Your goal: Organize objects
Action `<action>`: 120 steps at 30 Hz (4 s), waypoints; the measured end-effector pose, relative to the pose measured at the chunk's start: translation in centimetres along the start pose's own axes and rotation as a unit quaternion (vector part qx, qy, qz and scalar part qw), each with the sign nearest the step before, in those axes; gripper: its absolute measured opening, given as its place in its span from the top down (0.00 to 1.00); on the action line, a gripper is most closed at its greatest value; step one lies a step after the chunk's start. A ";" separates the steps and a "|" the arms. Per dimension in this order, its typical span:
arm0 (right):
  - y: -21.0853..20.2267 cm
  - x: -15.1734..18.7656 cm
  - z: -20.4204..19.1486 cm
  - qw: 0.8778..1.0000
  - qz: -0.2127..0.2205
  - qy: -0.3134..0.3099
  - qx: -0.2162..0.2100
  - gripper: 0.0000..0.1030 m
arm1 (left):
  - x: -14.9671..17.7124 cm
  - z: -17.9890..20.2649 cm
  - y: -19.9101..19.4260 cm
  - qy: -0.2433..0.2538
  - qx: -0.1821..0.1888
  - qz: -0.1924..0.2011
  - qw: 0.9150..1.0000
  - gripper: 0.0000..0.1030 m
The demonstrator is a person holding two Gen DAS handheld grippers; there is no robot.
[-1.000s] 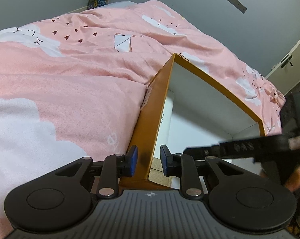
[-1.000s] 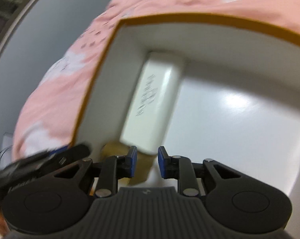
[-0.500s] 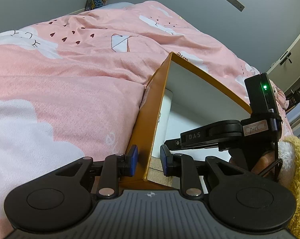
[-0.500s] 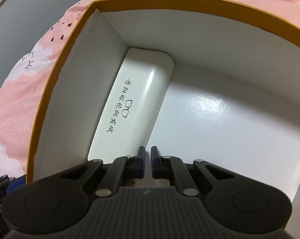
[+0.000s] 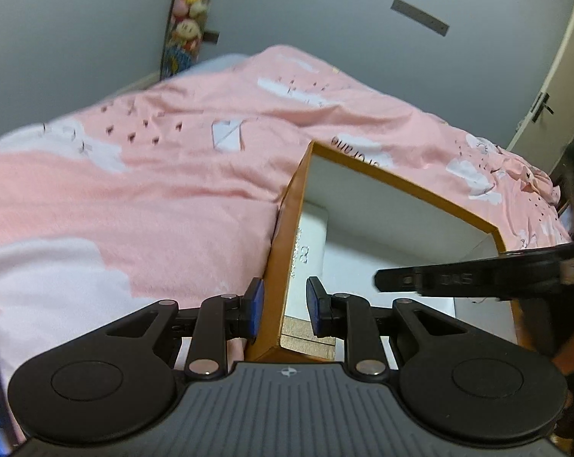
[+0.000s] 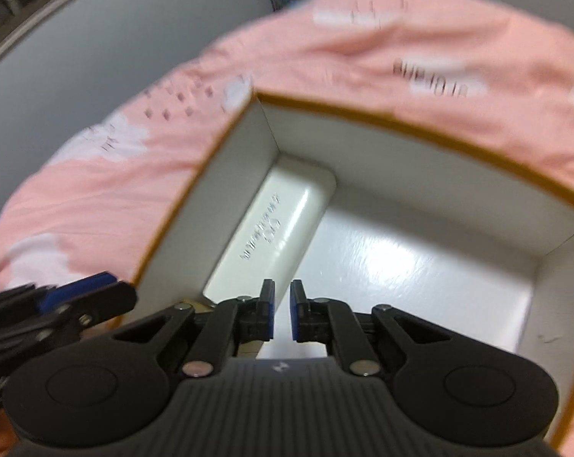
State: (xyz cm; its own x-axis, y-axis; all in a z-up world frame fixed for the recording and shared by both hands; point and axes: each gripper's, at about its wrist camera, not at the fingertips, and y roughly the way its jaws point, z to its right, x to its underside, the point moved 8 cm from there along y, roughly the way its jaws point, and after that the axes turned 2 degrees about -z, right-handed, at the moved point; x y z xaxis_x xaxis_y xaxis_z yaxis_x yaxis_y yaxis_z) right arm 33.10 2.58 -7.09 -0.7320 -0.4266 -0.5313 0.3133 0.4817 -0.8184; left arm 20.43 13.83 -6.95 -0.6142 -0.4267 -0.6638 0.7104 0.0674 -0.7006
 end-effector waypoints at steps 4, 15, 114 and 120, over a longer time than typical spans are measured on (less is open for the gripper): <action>-3.9 1.2 -1.1 0.999 0.040 0.001 0.000 0.88 | -0.1 1.1 -1.8 0.025 0.010 0.015 1.000 0.74; -9.2 8.5 -2.1 0.994 0.095 0.041 0.023 0.73 | 4.4 2.7 -4.1 0.062 0.091 -0.076 0.991 0.74; -3.6 15.7 3.5 0.995 -0.064 0.028 0.074 0.62 | 11.4 7.1 7.9 0.184 0.119 -0.217 0.951 0.20; -3.7 16.1 3.0 0.995 -0.060 0.026 0.072 0.59 | 11.1 6.8 5.9 0.203 0.100 -0.197 0.954 0.42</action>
State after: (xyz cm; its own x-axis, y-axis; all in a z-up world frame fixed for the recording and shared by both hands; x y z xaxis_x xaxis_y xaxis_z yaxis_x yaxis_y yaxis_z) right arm 21.98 -8.41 -13.25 -0.7981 -0.4324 -0.4196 0.3034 0.3133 -0.8999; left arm 20.11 3.37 -16.72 -0.9006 0.0029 -0.4345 0.4236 -0.2176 -0.8793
